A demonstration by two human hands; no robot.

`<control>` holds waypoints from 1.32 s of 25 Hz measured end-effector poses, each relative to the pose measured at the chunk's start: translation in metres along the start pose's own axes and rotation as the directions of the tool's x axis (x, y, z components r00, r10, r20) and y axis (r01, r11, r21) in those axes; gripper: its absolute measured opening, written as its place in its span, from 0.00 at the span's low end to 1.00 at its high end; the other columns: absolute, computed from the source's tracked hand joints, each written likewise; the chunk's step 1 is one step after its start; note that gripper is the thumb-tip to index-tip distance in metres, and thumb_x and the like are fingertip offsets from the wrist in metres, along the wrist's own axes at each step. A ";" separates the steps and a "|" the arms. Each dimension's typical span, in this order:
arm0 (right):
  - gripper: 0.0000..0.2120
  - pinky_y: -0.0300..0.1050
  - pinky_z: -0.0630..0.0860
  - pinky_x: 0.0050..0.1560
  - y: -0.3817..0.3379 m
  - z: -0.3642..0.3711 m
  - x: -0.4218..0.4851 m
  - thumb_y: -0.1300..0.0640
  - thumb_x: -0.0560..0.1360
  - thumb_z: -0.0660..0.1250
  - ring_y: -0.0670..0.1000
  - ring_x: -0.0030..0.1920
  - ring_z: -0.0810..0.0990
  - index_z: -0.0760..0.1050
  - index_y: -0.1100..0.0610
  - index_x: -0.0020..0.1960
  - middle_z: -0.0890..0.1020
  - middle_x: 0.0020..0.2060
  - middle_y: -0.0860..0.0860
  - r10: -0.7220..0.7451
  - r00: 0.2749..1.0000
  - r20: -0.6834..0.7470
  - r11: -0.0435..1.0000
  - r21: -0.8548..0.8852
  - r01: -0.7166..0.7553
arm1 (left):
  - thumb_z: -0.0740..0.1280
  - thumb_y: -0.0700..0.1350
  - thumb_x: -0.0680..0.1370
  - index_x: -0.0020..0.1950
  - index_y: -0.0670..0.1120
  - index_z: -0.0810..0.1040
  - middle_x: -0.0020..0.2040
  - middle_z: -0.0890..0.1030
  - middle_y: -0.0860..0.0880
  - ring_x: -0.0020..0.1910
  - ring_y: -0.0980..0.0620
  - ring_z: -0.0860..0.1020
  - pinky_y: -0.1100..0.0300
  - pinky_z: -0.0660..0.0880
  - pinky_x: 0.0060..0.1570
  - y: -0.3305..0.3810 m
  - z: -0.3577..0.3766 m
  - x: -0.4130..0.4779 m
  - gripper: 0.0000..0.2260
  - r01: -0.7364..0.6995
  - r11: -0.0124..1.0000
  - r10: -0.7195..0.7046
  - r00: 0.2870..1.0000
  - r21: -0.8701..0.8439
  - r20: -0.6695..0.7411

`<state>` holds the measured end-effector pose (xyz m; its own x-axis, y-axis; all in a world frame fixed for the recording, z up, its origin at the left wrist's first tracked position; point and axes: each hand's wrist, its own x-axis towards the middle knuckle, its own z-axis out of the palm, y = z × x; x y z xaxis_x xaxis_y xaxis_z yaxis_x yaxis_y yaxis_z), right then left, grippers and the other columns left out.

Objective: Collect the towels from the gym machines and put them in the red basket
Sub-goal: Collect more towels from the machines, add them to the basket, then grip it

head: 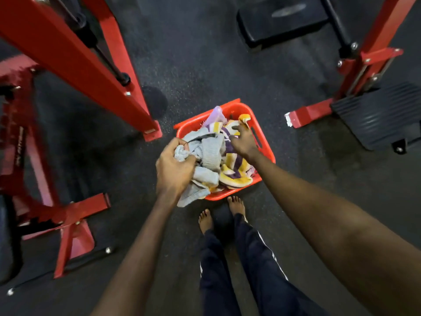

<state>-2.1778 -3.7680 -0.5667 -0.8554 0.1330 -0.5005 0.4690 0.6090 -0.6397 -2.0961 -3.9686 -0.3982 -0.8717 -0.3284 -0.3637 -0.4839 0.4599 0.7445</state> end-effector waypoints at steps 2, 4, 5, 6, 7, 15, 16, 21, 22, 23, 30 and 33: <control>0.13 0.43 0.74 0.56 -0.025 -0.032 0.019 0.60 0.76 0.64 0.52 0.53 0.80 0.80 0.62 0.57 0.83 0.54 0.57 0.059 0.993 -0.105 0.970 0.240 -0.033 | 0.67 0.39 0.70 0.43 0.48 0.74 0.39 0.79 0.51 0.38 0.54 0.76 0.60 0.71 0.40 0.025 0.010 0.006 0.06 -0.056 0.998 0.056 0.998 -0.025 0.002; 0.10 0.45 0.75 0.57 -0.056 -0.073 0.032 0.58 0.78 0.63 0.53 0.53 0.81 0.81 0.58 0.54 0.84 0.51 0.53 0.116 0.985 -0.125 0.928 0.367 -0.063 | 0.67 0.39 0.69 0.42 0.49 0.73 0.41 0.77 0.51 0.41 0.52 0.75 0.58 0.72 0.42 0.052 0.018 0.015 0.07 -0.176 0.983 0.178 0.984 -0.048 0.023; 0.09 0.48 0.76 0.60 -0.066 -0.089 0.041 0.56 0.78 0.63 0.54 0.55 0.81 0.82 0.55 0.52 0.84 0.51 0.51 0.107 0.986 -0.131 0.918 0.394 -0.048 | 0.67 0.39 0.69 0.42 0.49 0.72 0.41 0.77 0.51 0.42 0.51 0.75 0.57 0.72 0.43 0.062 0.023 0.021 0.07 -0.216 0.975 0.217 0.976 -0.051 0.029; 0.08 0.50 0.75 0.61 -0.078 -0.103 0.044 0.55 0.78 0.63 0.53 0.55 0.81 0.81 0.53 0.50 0.84 0.50 0.49 0.083 0.988 -0.127 0.923 0.383 -0.028 | 0.67 0.39 0.70 0.42 0.50 0.72 0.41 0.76 0.52 0.43 0.50 0.75 0.57 0.71 0.44 0.066 0.031 0.029 0.07 -0.224 0.974 0.226 0.973 -0.045 0.040; 0.08 0.48 0.75 0.61 -0.084 -0.110 0.048 0.55 0.78 0.64 0.51 0.55 0.81 0.81 0.52 0.50 0.84 0.50 0.48 0.036 0.992 -0.121 0.933 0.360 0.010 | 0.67 0.39 0.70 0.42 0.50 0.73 0.41 0.75 0.52 0.44 0.49 0.76 0.57 0.71 0.44 0.061 0.042 0.039 0.07 -0.209 0.978 0.210 0.976 -0.023 0.066; 0.26 0.49 0.68 0.70 0.021 0.024 0.096 0.41 0.72 0.67 0.55 0.68 0.73 0.77 0.50 0.68 0.76 0.66 0.58 -0.122 0.924 0.362 0.968 -0.164 0.192 | 0.67 0.42 0.72 0.68 0.47 0.69 0.60 0.74 0.38 0.62 0.34 0.74 0.44 0.72 0.59 -0.144 0.201 0.116 0.24 0.026 0.910 -0.195 0.907 0.413 0.373; 0.27 0.51 0.67 0.71 0.036 0.043 0.099 0.44 0.72 0.69 0.57 0.70 0.71 0.76 0.51 0.69 0.74 0.67 0.60 -0.120 0.920 0.373 0.962 -0.186 0.201 | 0.67 0.43 0.74 0.74 0.44 0.66 0.66 0.72 0.37 0.68 0.35 0.71 0.43 0.68 0.67 -0.166 0.214 0.127 0.29 0.031 0.919 -0.186 0.913 0.392 0.364; 0.25 0.52 0.65 0.71 0.108 0.148 0.136 0.54 0.76 0.68 0.64 0.73 0.67 0.72 0.54 0.73 0.65 0.74 0.65 -0.168 0.916 0.365 0.900 -0.323 0.294 | 0.59 0.57 0.79 0.78 0.46 0.65 0.74 0.71 0.45 0.74 0.44 0.69 0.45 0.66 0.73 -0.306 0.293 0.181 0.30 0.179 0.904 -0.305 0.906 0.388 0.293; 0.26 0.54 0.66 0.71 0.122 0.162 0.141 0.56 0.76 0.67 0.65 0.73 0.66 0.71 0.54 0.74 0.62 0.75 0.65 -0.166 0.911 0.378 0.878 -0.365 0.311 | 0.61 0.53 0.80 0.77 0.45 0.65 0.73 0.71 0.46 0.73 0.44 0.70 0.49 0.68 0.72 -0.307 0.298 0.185 0.27 0.210 0.869 -0.378 0.867 0.448 0.326; 0.27 0.56 0.67 0.70 0.134 0.173 0.144 0.57 0.77 0.65 0.66 0.74 0.64 0.68 0.53 0.75 0.59 0.77 0.64 -0.149 0.908 0.391 0.863 -0.398 0.312 | 0.61 0.47 0.82 0.76 0.44 0.65 0.72 0.71 0.45 0.72 0.45 0.71 0.53 0.67 0.70 -0.303 0.300 0.190 0.23 0.178 0.855 -0.383 0.850 0.487 0.362; 0.25 0.55 0.76 0.58 0.090 0.156 0.154 0.53 0.68 0.61 0.63 0.60 0.77 0.76 0.51 0.65 0.73 0.64 0.58 -0.112 0.979 0.170 0.931 -0.327 0.164 | 0.60 0.45 0.82 0.72 0.34 0.70 0.71 0.74 0.37 0.69 0.39 0.73 0.53 0.70 0.65 -0.223 0.249 0.231 0.22 -0.064 0.775 -0.425 0.684 0.629 0.593; 0.15 0.57 0.74 0.48 0.040 0.116 0.166 0.61 0.67 0.62 0.62 0.47 0.76 0.76 0.58 0.54 0.74 0.49 0.58 -0.263 0.936 -0.234 0.959 -0.168 0.227 | 0.65 0.41 0.76 0.59 0.39 0.82 0.53 0.84 0.39 0.53 0.42 0.83 0.55 0.78 0.48 -0.144 0.198 0.273 0.14 -0.023 0.825 -0.324 0.799 0.565 0.506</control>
<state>-2.2750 -3.8120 -0.7430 -0.9754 0.1474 -0.1642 0.2186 0.7460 -0.6290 -2.2801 -3.9610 -0.7155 -0.5785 0.0062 -0.8157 -0.4222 0.8533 0.3060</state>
